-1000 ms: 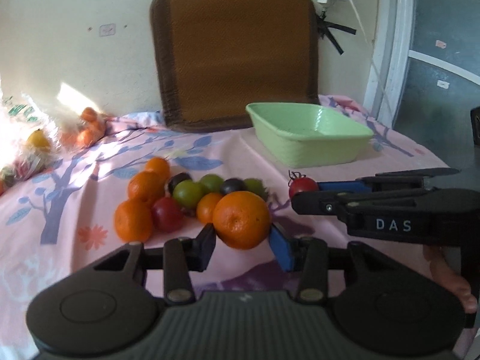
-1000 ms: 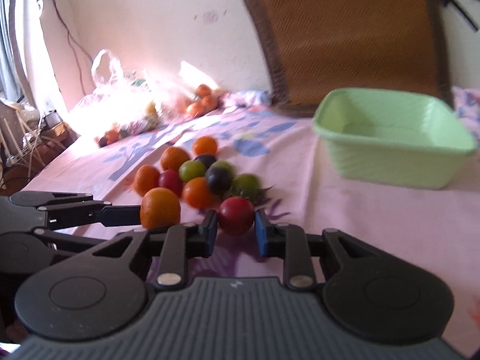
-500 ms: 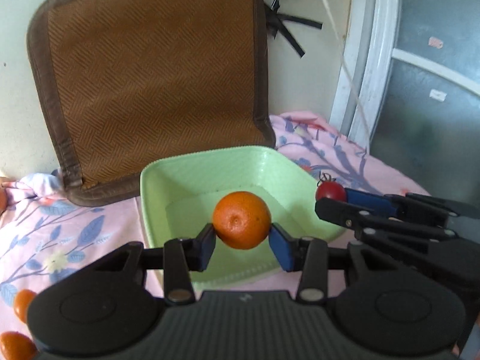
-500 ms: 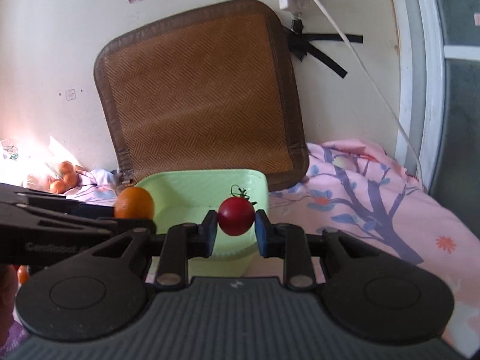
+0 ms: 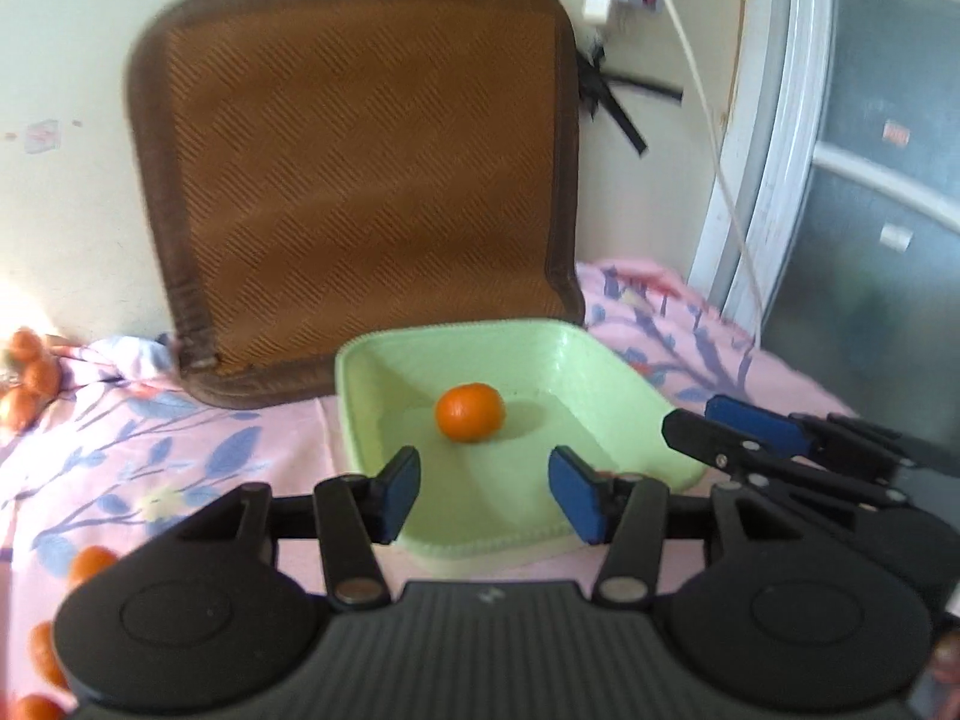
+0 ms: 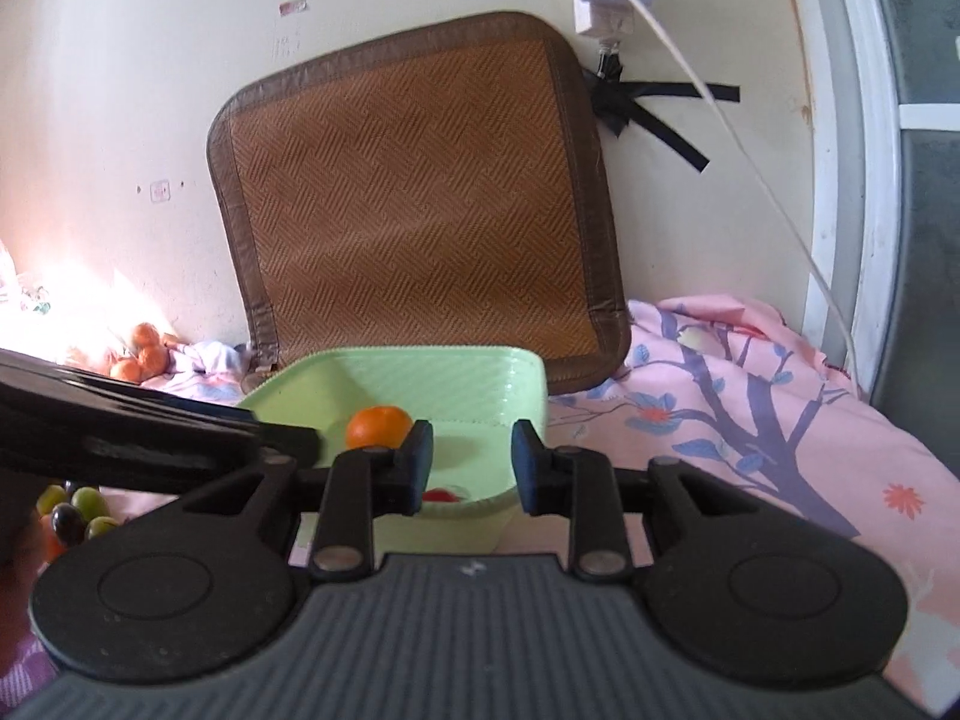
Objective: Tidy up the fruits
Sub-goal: 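Carry both fruits to the green basket and open both tools inside, then grasp another mandarin with the left tool while the right tool grasps a dark tomato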
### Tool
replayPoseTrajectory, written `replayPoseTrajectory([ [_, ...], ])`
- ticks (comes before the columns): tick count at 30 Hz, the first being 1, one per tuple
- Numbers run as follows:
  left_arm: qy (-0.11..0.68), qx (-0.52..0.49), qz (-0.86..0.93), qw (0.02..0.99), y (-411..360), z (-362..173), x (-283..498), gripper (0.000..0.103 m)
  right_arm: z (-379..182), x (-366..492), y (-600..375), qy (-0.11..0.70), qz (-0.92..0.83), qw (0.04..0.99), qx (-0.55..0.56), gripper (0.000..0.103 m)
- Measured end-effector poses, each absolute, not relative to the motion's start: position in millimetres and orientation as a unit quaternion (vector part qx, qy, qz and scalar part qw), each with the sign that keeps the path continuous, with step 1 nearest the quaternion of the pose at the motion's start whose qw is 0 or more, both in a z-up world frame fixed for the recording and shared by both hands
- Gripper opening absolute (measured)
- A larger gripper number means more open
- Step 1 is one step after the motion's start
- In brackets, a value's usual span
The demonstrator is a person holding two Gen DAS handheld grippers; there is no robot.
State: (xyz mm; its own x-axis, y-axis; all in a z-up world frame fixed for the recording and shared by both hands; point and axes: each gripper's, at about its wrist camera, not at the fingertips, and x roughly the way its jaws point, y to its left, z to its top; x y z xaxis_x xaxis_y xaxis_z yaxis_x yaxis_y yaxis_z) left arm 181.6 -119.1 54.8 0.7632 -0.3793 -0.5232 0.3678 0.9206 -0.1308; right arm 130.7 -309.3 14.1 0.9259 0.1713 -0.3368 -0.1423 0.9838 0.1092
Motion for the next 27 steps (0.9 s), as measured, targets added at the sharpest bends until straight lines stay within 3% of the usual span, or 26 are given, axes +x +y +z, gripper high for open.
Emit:
replayPoseTrajectory([
  [7,0.227,-0.046,-0.091,0.969,-1,86,106,0.054,25,109,-323,0.106,0.057,0.990,0.079,0.031],
  [12,0.246,-0.040,-0.005,0.968,61,75,75,0.054,34,97,-313,0.135,0.125,0.974,0.134,0.031],
  [22,0.297,-0.047,-0.065,0.951,70,22,81,0.057,15,68,-189,0.228,0.268,0.935,0.053,0.031],
  [27,0.298,-0.027,-0.108,0.948,56,12,93,0.067,13,83,-168,0.244,0.260,0.933,0.045,0.031],
])
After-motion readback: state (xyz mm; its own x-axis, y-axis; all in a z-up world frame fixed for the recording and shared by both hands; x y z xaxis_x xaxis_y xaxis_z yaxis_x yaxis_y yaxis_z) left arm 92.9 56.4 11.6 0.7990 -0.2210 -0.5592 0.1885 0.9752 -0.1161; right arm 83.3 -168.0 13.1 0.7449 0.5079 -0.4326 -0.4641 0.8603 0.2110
